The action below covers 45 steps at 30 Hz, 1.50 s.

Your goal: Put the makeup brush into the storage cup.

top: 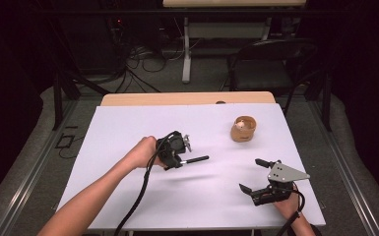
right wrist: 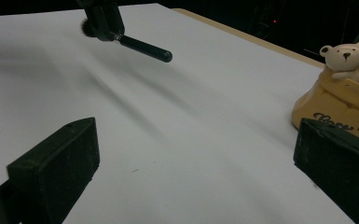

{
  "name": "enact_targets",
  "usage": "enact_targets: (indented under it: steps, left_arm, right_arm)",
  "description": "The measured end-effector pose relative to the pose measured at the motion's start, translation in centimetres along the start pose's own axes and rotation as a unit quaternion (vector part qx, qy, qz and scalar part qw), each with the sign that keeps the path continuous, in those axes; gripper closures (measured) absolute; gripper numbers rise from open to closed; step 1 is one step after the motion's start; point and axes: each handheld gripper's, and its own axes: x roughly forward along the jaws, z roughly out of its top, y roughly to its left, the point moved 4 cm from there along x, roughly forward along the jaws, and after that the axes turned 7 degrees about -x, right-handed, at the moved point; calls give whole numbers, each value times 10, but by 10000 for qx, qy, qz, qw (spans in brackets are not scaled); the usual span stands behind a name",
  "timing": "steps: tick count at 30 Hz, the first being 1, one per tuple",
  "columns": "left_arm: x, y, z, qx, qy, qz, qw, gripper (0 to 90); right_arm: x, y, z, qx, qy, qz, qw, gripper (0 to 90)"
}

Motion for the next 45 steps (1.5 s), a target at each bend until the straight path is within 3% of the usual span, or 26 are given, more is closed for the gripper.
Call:
enact_targets:
  steps: [12, 18, 22, 24, 29, 34, 45]
  left_arm:
    - [1, -7, 7, 185, -34, -31, 9998, 773]
    - [3, -10, 12, 262, -37, -102, 9996, 773]
    - [4, -12, 15, 343, 12, -76, 9994, 773]
    - [6, -12, 17, 369, 20, -73, 9993, 773]
    - [6, -13, 20, 389, 2, -72, 9992, 773]
    - [4, -14, 23, 479, 38, -50, 9988, 773]
    - [4, -18, 26, 630, 64, -64, 9980, 773]
  right_arm:
    - [0, 0, 1, 10, -22, -70, 10000, 0]
    - [0, 0, 3, -35, 75, -105, 9999, 0]
    - [2, 0, 5, -41, 307, -169, 9994, 0]
    - [3, 0, 7, -45, 425, -113, 9990, 0]
    - [9, -5, 12, -7, 764, 362, 9964, 0]
    - [15, -13, 22, -78, 937, 461, 9945, 0]
    - [28, -26, 46, -411, 1529, 884, 9834, 0]
